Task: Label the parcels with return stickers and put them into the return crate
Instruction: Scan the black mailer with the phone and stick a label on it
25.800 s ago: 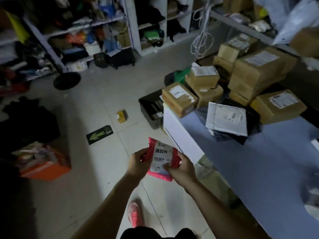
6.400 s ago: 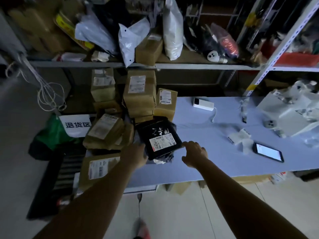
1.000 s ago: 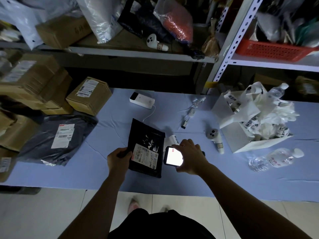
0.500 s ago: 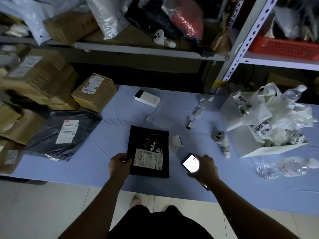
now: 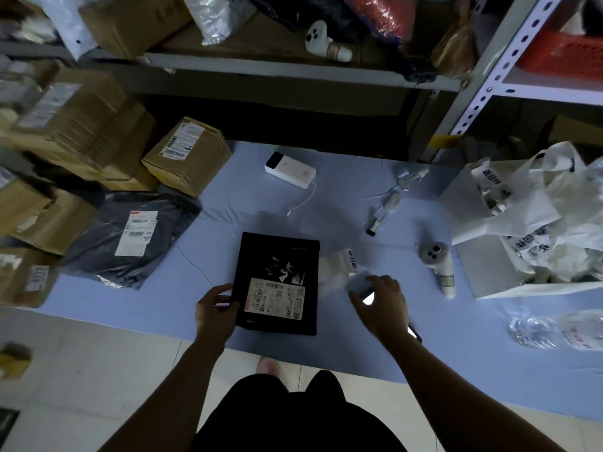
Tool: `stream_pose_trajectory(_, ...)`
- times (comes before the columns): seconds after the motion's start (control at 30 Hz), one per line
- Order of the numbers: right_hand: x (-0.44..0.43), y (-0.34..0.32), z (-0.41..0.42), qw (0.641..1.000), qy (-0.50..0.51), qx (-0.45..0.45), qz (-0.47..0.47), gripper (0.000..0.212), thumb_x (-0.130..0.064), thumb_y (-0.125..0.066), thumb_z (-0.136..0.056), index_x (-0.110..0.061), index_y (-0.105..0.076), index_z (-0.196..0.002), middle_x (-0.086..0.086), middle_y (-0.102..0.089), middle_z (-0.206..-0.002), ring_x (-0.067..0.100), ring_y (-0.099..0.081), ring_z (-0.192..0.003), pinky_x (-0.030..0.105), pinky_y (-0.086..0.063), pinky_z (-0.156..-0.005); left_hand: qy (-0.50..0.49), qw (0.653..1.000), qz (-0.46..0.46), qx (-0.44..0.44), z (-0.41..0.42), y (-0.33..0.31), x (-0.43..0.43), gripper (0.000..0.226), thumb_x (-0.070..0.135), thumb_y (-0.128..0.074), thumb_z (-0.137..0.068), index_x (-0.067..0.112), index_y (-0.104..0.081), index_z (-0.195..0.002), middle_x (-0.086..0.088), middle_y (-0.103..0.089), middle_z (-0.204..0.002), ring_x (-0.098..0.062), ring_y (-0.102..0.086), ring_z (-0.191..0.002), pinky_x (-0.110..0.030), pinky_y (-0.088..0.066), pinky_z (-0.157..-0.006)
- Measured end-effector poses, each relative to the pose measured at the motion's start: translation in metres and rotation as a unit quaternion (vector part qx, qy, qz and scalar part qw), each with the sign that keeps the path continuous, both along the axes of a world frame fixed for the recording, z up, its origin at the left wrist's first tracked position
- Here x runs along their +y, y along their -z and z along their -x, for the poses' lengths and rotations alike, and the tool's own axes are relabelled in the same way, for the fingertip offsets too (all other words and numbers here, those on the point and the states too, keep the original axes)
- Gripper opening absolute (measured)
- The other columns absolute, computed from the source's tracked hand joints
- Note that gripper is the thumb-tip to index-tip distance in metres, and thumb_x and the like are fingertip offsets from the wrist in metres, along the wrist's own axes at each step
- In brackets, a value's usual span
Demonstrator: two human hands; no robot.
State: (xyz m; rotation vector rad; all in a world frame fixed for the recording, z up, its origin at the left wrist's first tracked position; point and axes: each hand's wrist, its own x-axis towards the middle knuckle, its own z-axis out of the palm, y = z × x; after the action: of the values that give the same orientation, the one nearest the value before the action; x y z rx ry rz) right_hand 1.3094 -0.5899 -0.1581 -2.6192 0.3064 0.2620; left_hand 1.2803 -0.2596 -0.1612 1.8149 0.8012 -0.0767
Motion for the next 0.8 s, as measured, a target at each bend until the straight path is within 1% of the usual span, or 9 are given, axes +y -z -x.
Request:
stream_pose_trajectory(0.07, 0.023, -0.005, -0.013, 0.993, 0.032, 0.003, -0.111, 0.037, -0.046, -0.072, -0.086, -0.022, -0.067, -0.114, -0.004, -0.073, -0.097, 0.015, -0.069, -0.088, 0.033, -0.057, -0.076, -0.014, 1.0, 0.013, -0.002, 0.005, -0.001, 0.008, 0.033, -0.005, -0.067, -0.091, 0.023, -0.069, -0.108, -0.007, -0.07, -0.092, -0.023, -0.07, -0.081, -0.035, -0.06, -0.061)
stream_pose_trajectory(0.13, 0.047, -0.009, -0.023, 0.983, 0.018, 0.024, -0.181, 0.029, -0.033, -0.072, -0.09, -0.023, -0.067, -0.116, -0.003, -0.074, -0.099, 0.007, -0.068, -0.078, 0.027, -0.056, -0.073, -0.025, 1.0, 0.015, 0.002, 0.007, -0.002, 0.015, 0.034, -0.005, -0.067, -0.09, 0.024, -0.069, -0.108, -0.007, -0.071, -0.091, -0.024, -0.071, -0.081, -0.036, -0.061, -0.062)
stream_pose_trajectory(0.23, 0.072, -0.001, -0.031, 0.972, 0.016, 0.035, -0.234, 0.035, -0.02, -0.07, -0.093, -0.022, -0.067, -0.128, 0.003, -0.073, -0.11, 0.009, -0.067, -0.082, 0.028, -0.056, -0.083, -0.028, 1.0, 0.003, 0.012, 0.009, -0.001, 0.029, 0.033, -0.003, -0.068, -0.09, 0.025, -0.068, -0.107, -0.006, -0.072, -0.089, -0.025, -0.072, -0.08, -0.034, -0.061, -0.059)
stream_pose_trajectory(0.33, 0.082, 0.003, -0.036, 0.967, 0.064, 0.024, -0.246, 0.036, -0.02, -0.072, -0.092, -0.02, -0.069, -0.128, 0.003, -0.075, -0.106, 0.012, -0.069, -0.091, 0.035, -0.058, -0.092, -0.012, 0.999, -0.019, 0.033, 0.011, 0.006, 0.043, 0.029, 0.001, -0.069, -0.089, 0.023, -0.069, -0.108, -0.007, -0.072, -0.092, -0.027, -0.071, -0.083, -0.036, -0.061, -0.061)
stream_pose_trajectory(0.47, 0.088, -0.013, -0.045, 0.954, 0.1, -0.033, -0.28, 0.027, -0.015, -0.077, -0.087, -0.018, -0.075, -0.114, -0.006, -0.075, -0.092, -0.005, -0.069, -0.077, 0.015, -0.056, -0.077, 0.042, 0.99, -0.107, 0.086, 0.004, 0.014, 0.049, 0.024, 0.012, -0.07, -0.088, 0.016, -0.07, -0.111, -0.007, -0.071, -0.096, -0.029, -0.07, -0.088, -0.045, -0.061, -0.079)
stream_pose_trajectory(0.57, 0.088, -0.031, -0.052, 0.928, 0.148, -0.055, -0.337, 0.02, -0.015, -0.077, -0.087, -0.018, -0.076, -0.107, -0.004, -0.076, -0.088, 0.007, -0.072, -0.08, 0.026, -0.059, -0.074, 0.085, 0.971, -0.21, 0.078, -0.016, 0.004, 0.041, 0.028, 0.015, -0.071, -0.084, 0.013, -0.07, -0.112, -0.012, -0.063, -0.105, -0.037, -0.066, -0.094, -0.047, -0.058, -0.082)
stream_pose_trajectory(0.63, 0.089, -0.043, -0.055, 0.904, 0.165, -0.048, -0.39, 0.019, -0.011, -0.071, -0.092, -0.018, -0.074, -0.109, -0.003, -0.074, -0.09, 0.014, -0.074, -0.079, 0.025, -0.057, -0.069, 0.098, 0.979, -0.174, 0.044, -0.036, -0.012, 0.029, 0.031, 0.015, -0.072, -0.085, 0.015, -0.07, -0.116, -0.008, -0.065, -0.108, -0.033, -0.065, -0.097, -0.045, -0.057, -0.084)
stream_pose_trajectory(0.7, 0.09, -0.055, -0.056, 0.893, 0.157, -0.05, -0.418, 0.02, -0.007, -0.068, -0.094, -0.017, -0.073, -0.111, 0.0, -0.073, -0.092, 0.016, -0.074, -0.074, 0.026, -0.056, -0.066, 0.143, 0.988, -0.063, 0.001, -0.059, -0.029, 0.013, 0.031, 0.017, -0.076, -0.086, 0.023, -0.07, -0.115, 0.001, -0.069, -0.105, -0.026, -0.068, -0.095, -0.042, -0.059, -0.082)
stream_pose_trajectory(0.8, 0.088, -0.07, -0.057, 0.886, 0.139, -0.056, -0.438, 0.022, -0.005, -0.069, -0.093, -0.016, -0.072, -0.112, 0.007, -0.071, -0.092, 0.016, -0.071, -0.07, 0.025, -0.057, -0.066, 0.258, 0.959, 0.111, -0.032, -0.087, -0.053, -0.019, 0.038, 0.019, -0.077, -0.089, 0.029, -0.066, -0.123, 0.008, -0.068, -0.119, -0.013, -0.064, -0.112, -0.02, -0.055, -0.081)
